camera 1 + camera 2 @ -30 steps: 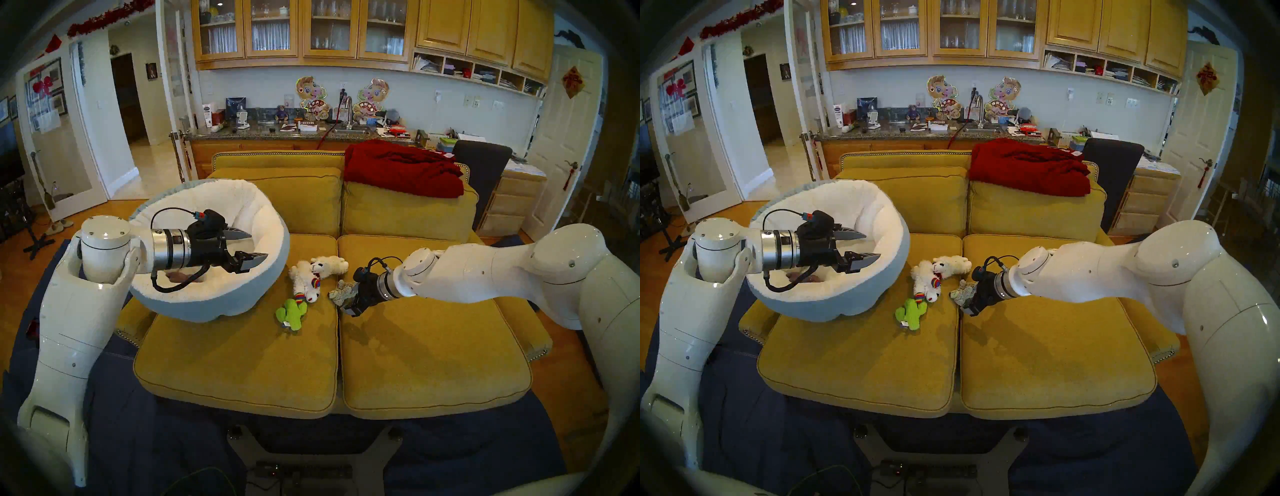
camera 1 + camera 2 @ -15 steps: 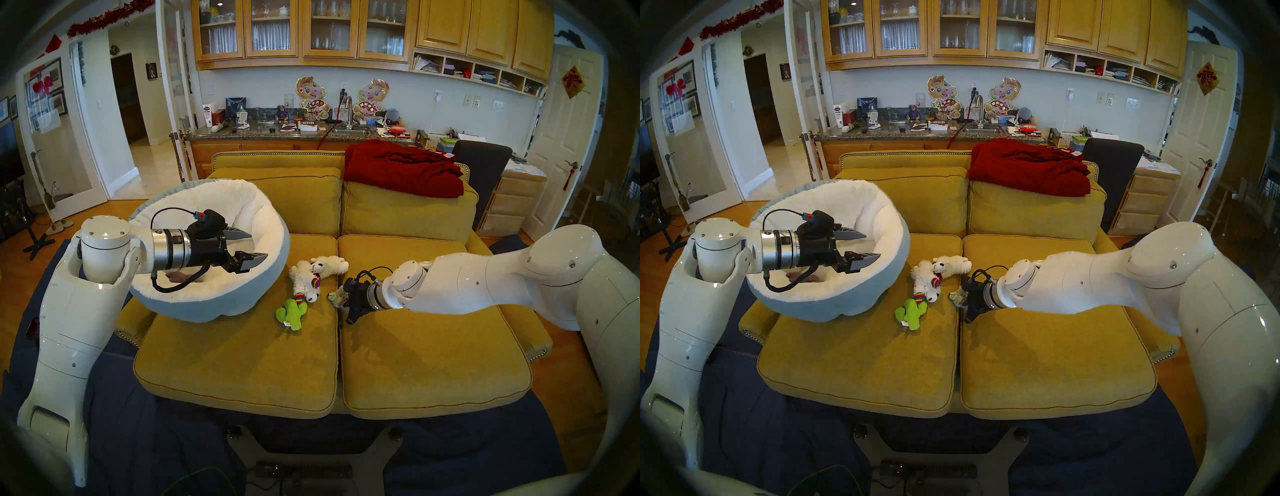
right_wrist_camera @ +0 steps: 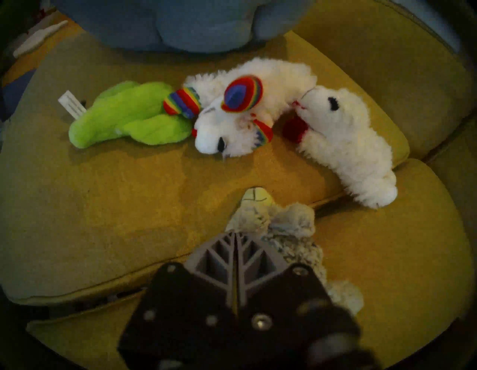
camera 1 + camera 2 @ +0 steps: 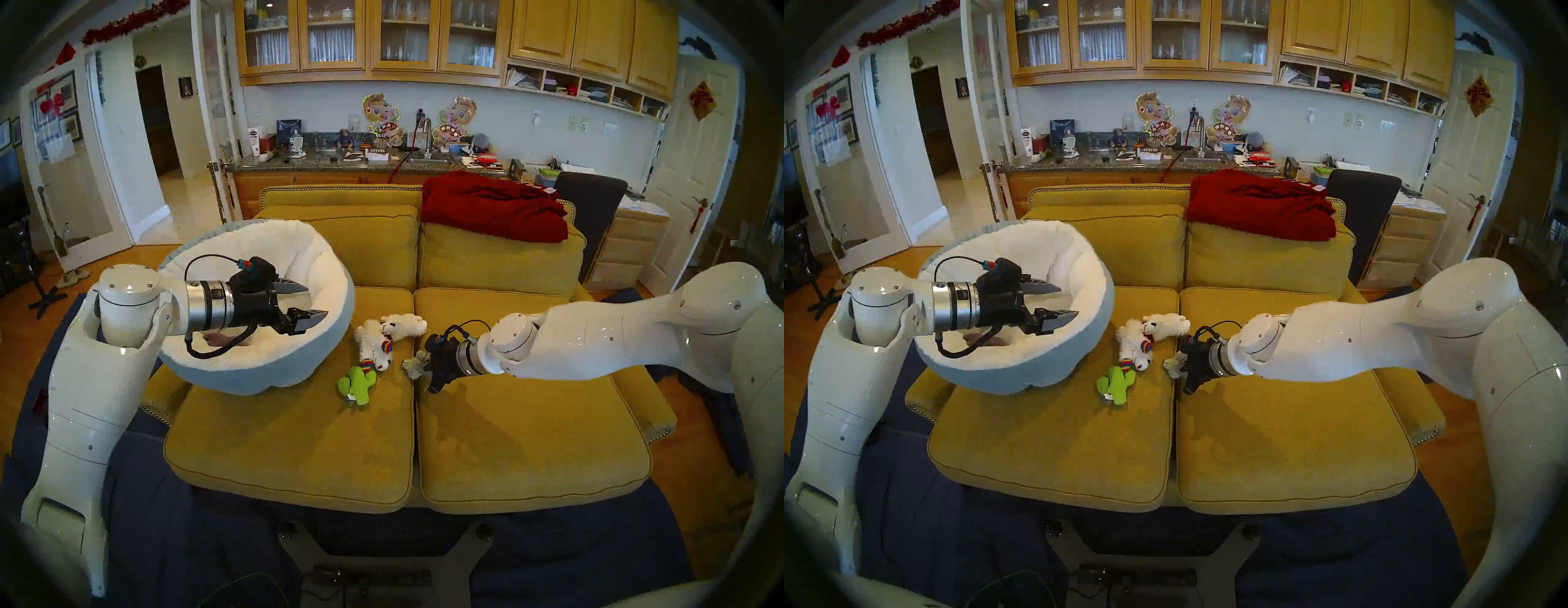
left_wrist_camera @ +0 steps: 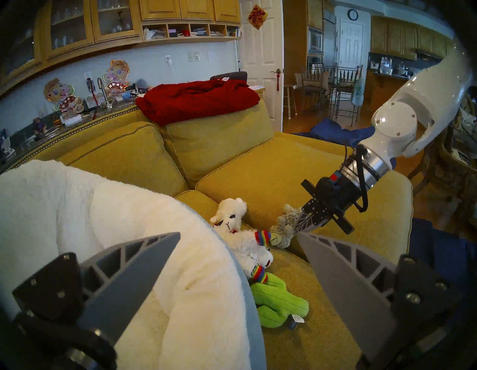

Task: Put toys into dog bed

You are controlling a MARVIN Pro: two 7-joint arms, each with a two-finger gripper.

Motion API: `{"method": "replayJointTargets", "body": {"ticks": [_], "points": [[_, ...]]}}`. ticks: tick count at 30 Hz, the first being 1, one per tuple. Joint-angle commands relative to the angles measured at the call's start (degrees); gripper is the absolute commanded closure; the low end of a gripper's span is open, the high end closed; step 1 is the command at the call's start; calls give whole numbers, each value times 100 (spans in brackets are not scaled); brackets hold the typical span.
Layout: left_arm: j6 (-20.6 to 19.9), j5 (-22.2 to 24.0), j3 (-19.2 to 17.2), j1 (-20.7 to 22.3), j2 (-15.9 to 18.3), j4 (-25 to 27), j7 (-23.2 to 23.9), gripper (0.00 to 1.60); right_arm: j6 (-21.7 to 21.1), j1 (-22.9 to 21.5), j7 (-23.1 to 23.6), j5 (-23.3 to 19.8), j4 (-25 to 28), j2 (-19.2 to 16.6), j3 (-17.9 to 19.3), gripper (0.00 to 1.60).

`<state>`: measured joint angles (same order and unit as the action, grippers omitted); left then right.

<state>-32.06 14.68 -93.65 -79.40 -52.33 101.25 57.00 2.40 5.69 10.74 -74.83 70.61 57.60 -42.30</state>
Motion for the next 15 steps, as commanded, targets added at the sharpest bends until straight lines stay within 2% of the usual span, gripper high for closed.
{"method": "replayJointTargets", "body": {"ticks": [1, 9, 15], "points": [[33, 40, -102, 161, 9, 100, -9, 0, 42, -597, -78, 139, 398, -464, 213, 160], [34, 44, -105, 162, 8, 101, -10, 0, -57, -868, -144, 184, 834, -713, 125, 160], [35, 49, -110, 164, 4, 104, -11, 0, -312, -847, -117, 189, 962, -696, 20, 160]]}}
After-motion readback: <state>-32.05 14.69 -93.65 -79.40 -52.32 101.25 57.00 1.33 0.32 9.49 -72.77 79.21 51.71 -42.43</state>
